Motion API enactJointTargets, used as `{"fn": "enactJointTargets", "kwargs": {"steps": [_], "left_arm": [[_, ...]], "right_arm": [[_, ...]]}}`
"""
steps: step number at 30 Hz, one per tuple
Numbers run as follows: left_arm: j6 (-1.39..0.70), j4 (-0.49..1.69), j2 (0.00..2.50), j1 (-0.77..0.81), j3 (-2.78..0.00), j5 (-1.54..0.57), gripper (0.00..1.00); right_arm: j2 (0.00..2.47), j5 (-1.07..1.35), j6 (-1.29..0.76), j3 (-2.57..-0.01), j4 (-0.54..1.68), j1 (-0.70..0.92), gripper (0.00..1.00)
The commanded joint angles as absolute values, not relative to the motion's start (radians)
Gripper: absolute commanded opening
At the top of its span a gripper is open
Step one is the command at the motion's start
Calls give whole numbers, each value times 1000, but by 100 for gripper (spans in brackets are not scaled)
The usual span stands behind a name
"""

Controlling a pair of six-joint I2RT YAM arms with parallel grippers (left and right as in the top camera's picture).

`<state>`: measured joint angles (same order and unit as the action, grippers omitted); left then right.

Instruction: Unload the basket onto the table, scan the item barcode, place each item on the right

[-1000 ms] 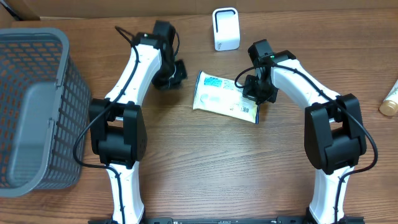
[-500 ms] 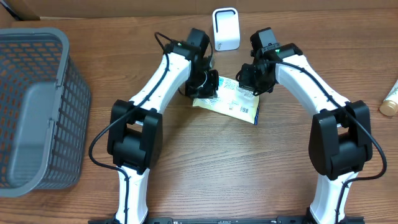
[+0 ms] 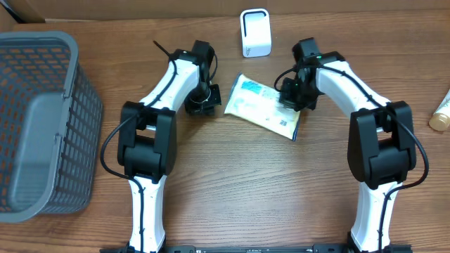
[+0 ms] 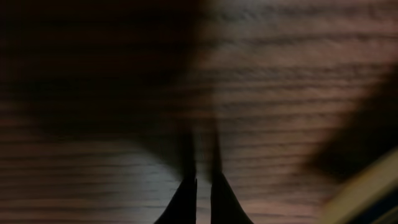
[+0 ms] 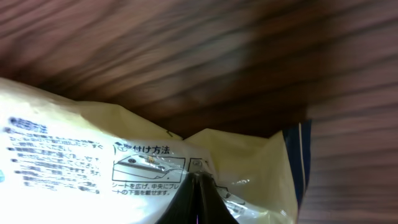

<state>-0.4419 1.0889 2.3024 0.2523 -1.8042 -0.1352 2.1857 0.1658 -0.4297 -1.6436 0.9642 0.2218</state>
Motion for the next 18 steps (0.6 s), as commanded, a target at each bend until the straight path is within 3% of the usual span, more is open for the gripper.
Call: {"fn": "enactJointTargets", "kwargs": {"steps": [1, 7, 8, 11, 12, 13, 14, 18], "left_arm": [[-450, 1108, 2318, 231, -1801, -97, 4], [-443, 1155, 2242, 222, -1872, -138, 4], [-434, 1156, 2228, 224, -1880, -162, 4], [-422, 1150, 2188, 233, -1888, -249, 7], [-423, 1150, 2181, 235, -1888, -271, 15], [-423, 1150, 2180, 238, -1888, -297, 29], [-422, 1151, 2180, 241, -1888, -321, 40], [-422, 1152, 2183, 255, -1887, -361, 77]], "right_arm": [[2221, -12, -410, -1654, 1005, 187, 7], [2220, -23, -357, -1788, 1162, 181, 20], [2220, -24, -354, -1808, 1181, 181, 26], [2220, -22, -300, -1908, 1261, 181, 58], [2220, -22, -279, -1932, 1272, 181, 72], [2220, -22, -252, -1957, 1278, 181, 90], [2220, -22, -225, -1975, 1275, 178, 100], [2224, -16, -118, -1981, 1200, 161, 100]]}}
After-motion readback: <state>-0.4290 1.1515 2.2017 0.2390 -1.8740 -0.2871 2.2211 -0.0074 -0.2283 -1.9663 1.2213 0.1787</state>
